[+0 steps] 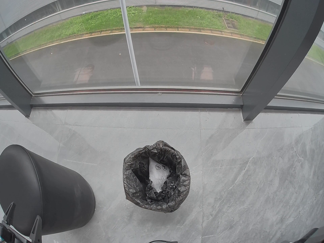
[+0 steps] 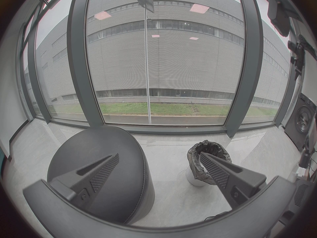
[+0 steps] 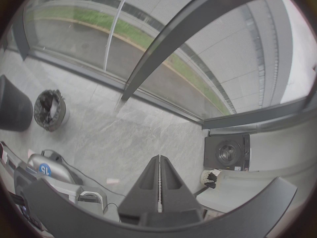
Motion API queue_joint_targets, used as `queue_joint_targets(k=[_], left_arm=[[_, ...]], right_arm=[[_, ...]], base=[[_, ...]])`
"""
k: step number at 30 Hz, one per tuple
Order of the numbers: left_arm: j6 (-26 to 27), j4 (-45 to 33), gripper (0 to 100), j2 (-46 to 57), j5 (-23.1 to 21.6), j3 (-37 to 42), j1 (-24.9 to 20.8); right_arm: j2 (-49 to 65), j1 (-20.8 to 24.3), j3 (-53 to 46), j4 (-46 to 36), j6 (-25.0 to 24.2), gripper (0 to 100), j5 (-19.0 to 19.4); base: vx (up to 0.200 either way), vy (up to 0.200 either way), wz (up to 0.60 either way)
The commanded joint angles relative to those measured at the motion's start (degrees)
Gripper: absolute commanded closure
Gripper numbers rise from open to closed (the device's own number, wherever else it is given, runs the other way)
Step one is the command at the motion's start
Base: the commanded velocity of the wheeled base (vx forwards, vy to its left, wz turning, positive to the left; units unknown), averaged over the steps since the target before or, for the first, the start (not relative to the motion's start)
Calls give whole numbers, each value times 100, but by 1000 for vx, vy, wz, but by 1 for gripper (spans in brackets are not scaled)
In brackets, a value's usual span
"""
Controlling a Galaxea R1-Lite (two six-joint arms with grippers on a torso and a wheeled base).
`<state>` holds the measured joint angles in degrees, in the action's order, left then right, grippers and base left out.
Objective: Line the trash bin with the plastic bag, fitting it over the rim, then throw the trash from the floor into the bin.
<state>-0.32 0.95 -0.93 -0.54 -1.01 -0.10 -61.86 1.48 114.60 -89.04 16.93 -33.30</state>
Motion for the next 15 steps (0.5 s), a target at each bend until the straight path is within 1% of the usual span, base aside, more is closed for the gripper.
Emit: queue_joint_targets(k=[1, 4, 6, 7, 8, 11, 13, 14, 15], left_arm=[[-3, 2, 0, 93, 1, 101, 1], [-3, 2, 0, 93, 1, 101, 1], [-3, 2, 0, 93, 1, 101, 1], [-3, 2, 0, 93, 1, 101, 1], [-3, 2, 0, 93, 1, 101, 1], [-3, 2, 0, 93, 1, 101, 1], [-3, 2, 0, 93, 1, 101, 1], [-3, 2, 0, 93, 1, 101, 1], [-3, 2, 0, 93, 1, 101, 1]], right_arm=[[2072, -543, -1, 168, -32, 100, 474], [2775, -543, -1, 748, -50, 100, 527], [3232, -543, -1, 1319, -41, 100, 518], [3487, -543, -210, 1662, -41, 100, 492], [3769, -543, -870, 2075, -32, 100, 465], [4375, -543, -2232, 3174, 3, 100, 430], [4621, -552, -2917, 3806, 12, 100, 386], [4621, -552, -2917, 3806, 12, 100, 386], [4770, -561, -3383, 4167, 12, 100, 325]], base=[[0, 0, 0], [0, 0, 0], [0, 0, 0], [0, 0, 0], [0, 0, 0], [0, 0, 0], [0, 0, 0], [0, 0, 0], [0, 0, 0]])
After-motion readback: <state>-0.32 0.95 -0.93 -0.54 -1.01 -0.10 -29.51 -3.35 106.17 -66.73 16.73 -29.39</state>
